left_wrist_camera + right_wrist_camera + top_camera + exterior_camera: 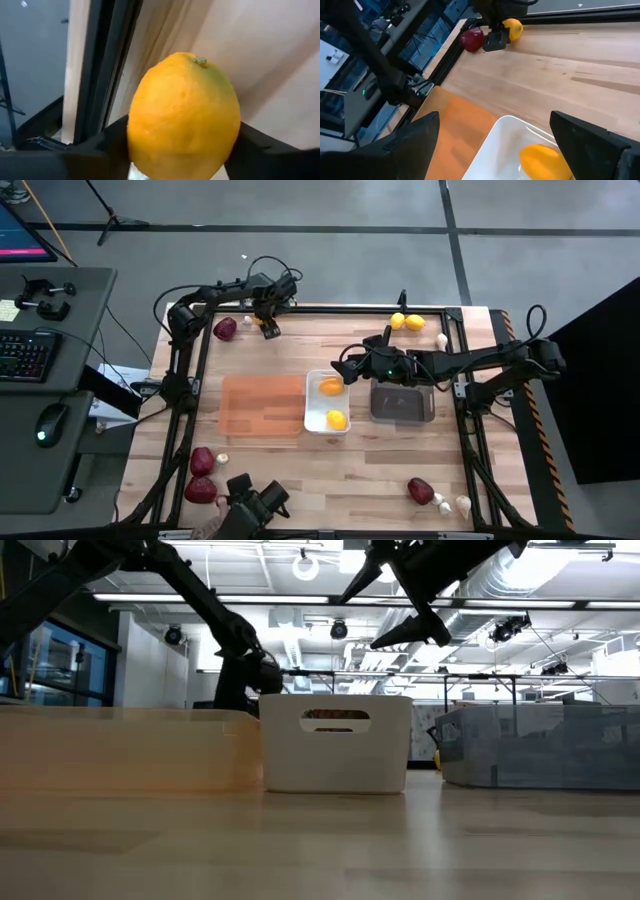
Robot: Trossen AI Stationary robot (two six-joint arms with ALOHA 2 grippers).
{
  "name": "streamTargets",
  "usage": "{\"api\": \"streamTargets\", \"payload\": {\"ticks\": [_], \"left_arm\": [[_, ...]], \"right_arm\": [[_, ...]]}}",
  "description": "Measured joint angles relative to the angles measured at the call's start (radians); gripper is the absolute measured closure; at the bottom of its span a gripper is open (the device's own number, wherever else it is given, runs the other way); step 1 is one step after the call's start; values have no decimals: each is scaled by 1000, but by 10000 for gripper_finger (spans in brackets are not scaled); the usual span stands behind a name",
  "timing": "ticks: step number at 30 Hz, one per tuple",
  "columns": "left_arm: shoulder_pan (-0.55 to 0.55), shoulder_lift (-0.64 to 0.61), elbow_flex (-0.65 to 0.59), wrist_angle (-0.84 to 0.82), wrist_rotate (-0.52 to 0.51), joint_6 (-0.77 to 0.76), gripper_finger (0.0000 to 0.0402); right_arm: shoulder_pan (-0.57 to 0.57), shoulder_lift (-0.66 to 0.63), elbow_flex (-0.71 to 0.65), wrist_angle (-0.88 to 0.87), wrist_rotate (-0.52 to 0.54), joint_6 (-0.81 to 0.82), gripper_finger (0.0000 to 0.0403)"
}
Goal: Sort produce into baskets
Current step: Put the yellow lemon into the white bin
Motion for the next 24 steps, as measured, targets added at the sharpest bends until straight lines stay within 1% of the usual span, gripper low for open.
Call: {"api": "streamTargets", "payload": {"ticks": [1, 4, 6, 9, 11, 13, 16, 19, 22, 24], "left_arm": [[-8, -11, 0, 0, 7, -11, 215], [-32, -58, 0, 5, 74, -68, 216], [-47, -107, 0, 13, 157, -129, 216], [-77, -191, -1, 30, 318, -233, 216], [-116, -263, -27, 84, 411, -295, 216], [-171, -350, -78, 173, 468, -346, 215], [-285, -476, -190, 337, 477, -421, 203], [-426, -582, -325, 522, 477, -540, 198], [-578, -638, -452, 710, 469, -666, 196], [-669, -641, -519, 823, 430, -732, 196]], "right_arm": [[0, 0, 0, -1, 3, 0, 36], [-4, 0, 0, 0, 3, -25, 36], [-4, -8, 0, -2, -4, -62, 36], [-4, -60, 0, 1, 1, -141, 36], [-3, -106, 1, -1, 28, -193, 36], [-3, -156, 1, -24, 64, -236, 36], [-4, -233, 1, -72, 100, -273, 36], [-4, -295, 2, -138, 107, -288, 36], [-3, -336, 2, -186, 106, -288, 36], [-3, -352, 2, -200, 103, -288, 36]]}}
